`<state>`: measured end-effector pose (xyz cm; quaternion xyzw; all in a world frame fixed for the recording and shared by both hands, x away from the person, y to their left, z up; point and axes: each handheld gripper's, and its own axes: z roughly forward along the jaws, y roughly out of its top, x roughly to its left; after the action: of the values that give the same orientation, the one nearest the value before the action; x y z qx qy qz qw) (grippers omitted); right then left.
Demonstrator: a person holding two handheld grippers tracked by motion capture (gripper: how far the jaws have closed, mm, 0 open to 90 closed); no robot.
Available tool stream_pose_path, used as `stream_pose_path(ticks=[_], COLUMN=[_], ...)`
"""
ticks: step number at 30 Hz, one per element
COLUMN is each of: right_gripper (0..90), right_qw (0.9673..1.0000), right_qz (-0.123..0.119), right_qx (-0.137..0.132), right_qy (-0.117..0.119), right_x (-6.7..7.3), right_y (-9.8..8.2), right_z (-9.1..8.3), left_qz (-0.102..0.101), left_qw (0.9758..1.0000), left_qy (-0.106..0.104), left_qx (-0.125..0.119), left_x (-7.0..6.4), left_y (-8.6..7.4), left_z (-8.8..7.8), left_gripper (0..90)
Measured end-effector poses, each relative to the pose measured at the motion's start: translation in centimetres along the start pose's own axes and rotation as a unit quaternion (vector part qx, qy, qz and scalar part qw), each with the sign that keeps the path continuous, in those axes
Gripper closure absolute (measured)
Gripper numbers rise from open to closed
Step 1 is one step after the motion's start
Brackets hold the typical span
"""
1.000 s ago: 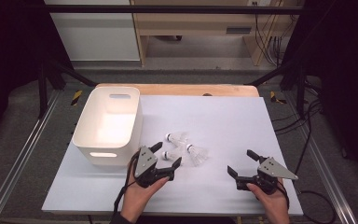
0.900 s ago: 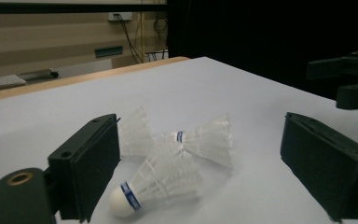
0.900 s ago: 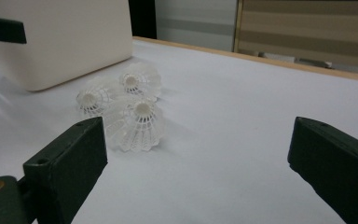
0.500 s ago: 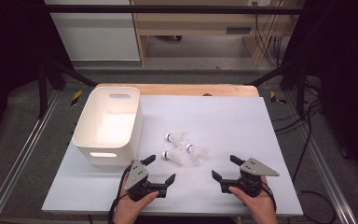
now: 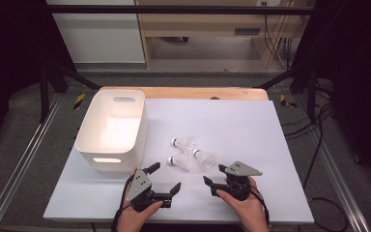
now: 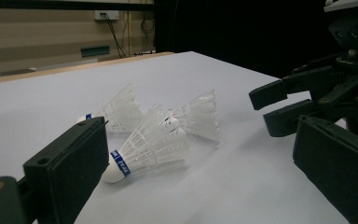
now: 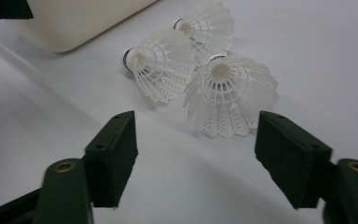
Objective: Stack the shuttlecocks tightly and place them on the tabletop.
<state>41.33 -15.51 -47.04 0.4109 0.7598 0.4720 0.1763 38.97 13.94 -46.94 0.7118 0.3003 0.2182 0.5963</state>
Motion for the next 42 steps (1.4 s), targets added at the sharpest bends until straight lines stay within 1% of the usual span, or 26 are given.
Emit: stream_pose_path(ticks=[2, 3, 7, 10, 15, 16, 20, 23, 26, 27, 28, 29, 31, 36, 39, 42], right_gripper=[39.7, 39.7, 46.5, 49.0, 56.9, 58.9, 70.6, 82.3, 89.2, 90.0, 90.0, 90.0, 90.0, 90.0, 90.0, 90.0], right_qw=[0.9999, 0.9999, 0.9996, 0.9992, 0.9984, 0.9983, 0.9981, 0.9981, 0.9980, 0.9979, 0.9979, 0.9979, 0.9981, 0.9975, 0.9968, 0.9958], right_qz=[0.010, 0.010, 0.021, 0.034, 0.051, 0.055, 0.058, 0.059, 0.061, 0.064, 0.064, 0.065, 0.061, 0.064, 0.064, 0.061], right_qx=[0.006, 0.006, 0.012, 0.015, 0.009, 0.007, 0.005, -0.003, -0.006, -0.006, -0.006, -0.005, -0.003, 0.008, 0.012, 0.012], right_qy=[-0.007, -0.007, -0.017, -0.018, -0.023, -0.020, -0.022, -0.019, -0.015, -0.008, -0.008, -0.003, 0.004, 0.029, 0.047, 0.067], right_x=[0.2, 0.2, 0.3, 0.4, 0.5, 0.5, 0.3, 0.1, -0.1, -0.5, -0.5, -0.6, -1.0, -2.1, -1.9, -1.3], right_y=[0.4, 0.4, 0.9, 1.1, 1.3, 1.3, 1.3, 1.4, 1.5, 1.6, 1.6, 1.7, 1.8, 2.0, 1.8, 1.7], right_z=[1.2, 1.2, 2.9, 3.9, 5.0, 5.2, 5.5, 5.4, 4.9, 4.4, 4.4, 4.0, 3.3, 1.8, 1.2, 0.7], left_qz=[0.002, 0.002, 0.002, 0.001, 0.003, 0.003, 0.003, 0.003, 0.003, 0.004, 0.004, 0.003, 0.004, 0.004, 0.003, 0.003], left_qw=[1.0000, 1.0000, 1.0000, 1.0000, 1.0000, 1.0000, 1.0000, 1.0000, 1.0000, 1.0000, 1.0000, 1.0000, 1.0000, 0.9999, 0.9999, 0.9998], left_qy=[0.000, 0.000, 0.001, 0.000, -0.003, -0.003, -0.003, -0.003, -0.003, -0.003, -0.002, -0.002, -0.001, 0.003, 0.006, 0.007], left_qx=[-0.002, -0.002, -0.001, -0.001, 0.000, 0.000, 0.001, -0.001, 0.001, 0.002, 0.002, 0.003, 0.004, 0.012, 0.016, 0.017], left_x=[0.0, 0.0, 0.1, 0.1, -0.1, -0.1, -0.1, 0.0, 0.0, 0.0, 0.0, 0.0, 0.0, 0.2, 0.3, 0.3], left_y=[0.0, 0.0, 0.1, 0.0, 0.0, 0.0, 0.0, 0.0, 0.0, 0.0, 0.0, 0.0, 0.0, -0.2, -0.2, -0.2], left_z=[0.0, 0.0, -0.1, -0.1, 0.0, 0.0, 0.0, 0.0, 0.0, 0.0, 0.0, 0.0, 0.1, 0.1, 0.2, 0.2], left_gripper=[3.3, 3.4, 3.4, 3.5, 3.6, 3.6, 3.6, 3.7, 3.8, 3.8, 3.8, 3.8, 3.9, 4.1, 4.3, 4.4])
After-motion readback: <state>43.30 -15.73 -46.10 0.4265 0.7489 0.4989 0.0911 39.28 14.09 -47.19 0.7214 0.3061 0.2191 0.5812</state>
